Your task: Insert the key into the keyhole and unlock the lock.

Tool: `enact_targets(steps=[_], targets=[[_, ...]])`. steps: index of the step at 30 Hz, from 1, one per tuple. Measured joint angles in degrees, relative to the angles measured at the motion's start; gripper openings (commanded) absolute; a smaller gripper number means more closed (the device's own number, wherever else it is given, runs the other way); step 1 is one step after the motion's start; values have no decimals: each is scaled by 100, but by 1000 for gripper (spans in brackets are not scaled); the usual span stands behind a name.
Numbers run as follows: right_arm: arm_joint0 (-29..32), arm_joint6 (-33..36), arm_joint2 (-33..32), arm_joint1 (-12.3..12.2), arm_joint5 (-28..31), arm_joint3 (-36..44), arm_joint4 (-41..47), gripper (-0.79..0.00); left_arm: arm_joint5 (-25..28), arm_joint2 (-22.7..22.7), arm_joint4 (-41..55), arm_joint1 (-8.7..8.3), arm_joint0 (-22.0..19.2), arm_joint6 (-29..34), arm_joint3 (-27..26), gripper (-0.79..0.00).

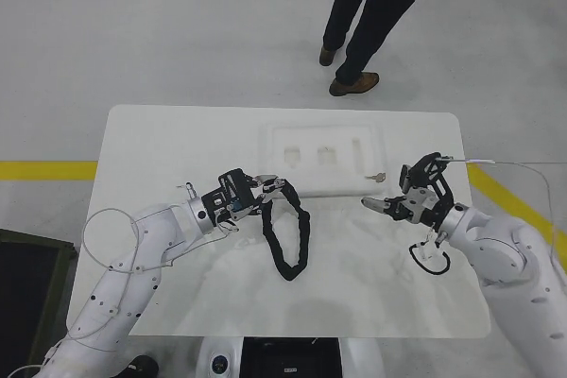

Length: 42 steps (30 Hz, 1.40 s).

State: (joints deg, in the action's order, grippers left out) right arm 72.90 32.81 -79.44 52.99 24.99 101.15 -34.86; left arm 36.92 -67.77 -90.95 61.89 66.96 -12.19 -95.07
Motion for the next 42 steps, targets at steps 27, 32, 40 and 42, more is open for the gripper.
enact_targets(steps=[27, 32, 40, 42], targets=[[-807, -408, 643, 227, -382, -1401, 247, -428, 0, 0, 0, 0, 0, 0, 0, -785], [-820, -409, 628, 237, -399, -1454, 240, -425, 0, 0, 0, 0, 0, 0, 0, -785], [-706, -294, 458, 216, -368, -1359, 275, -471, 0, 0, 0, 0, 0, 0, 0, -785], [-658, -260, 419, 211, -369, -1352, 291, -483, 0, 0, 0, 0, 0, 0, 0, -785]])
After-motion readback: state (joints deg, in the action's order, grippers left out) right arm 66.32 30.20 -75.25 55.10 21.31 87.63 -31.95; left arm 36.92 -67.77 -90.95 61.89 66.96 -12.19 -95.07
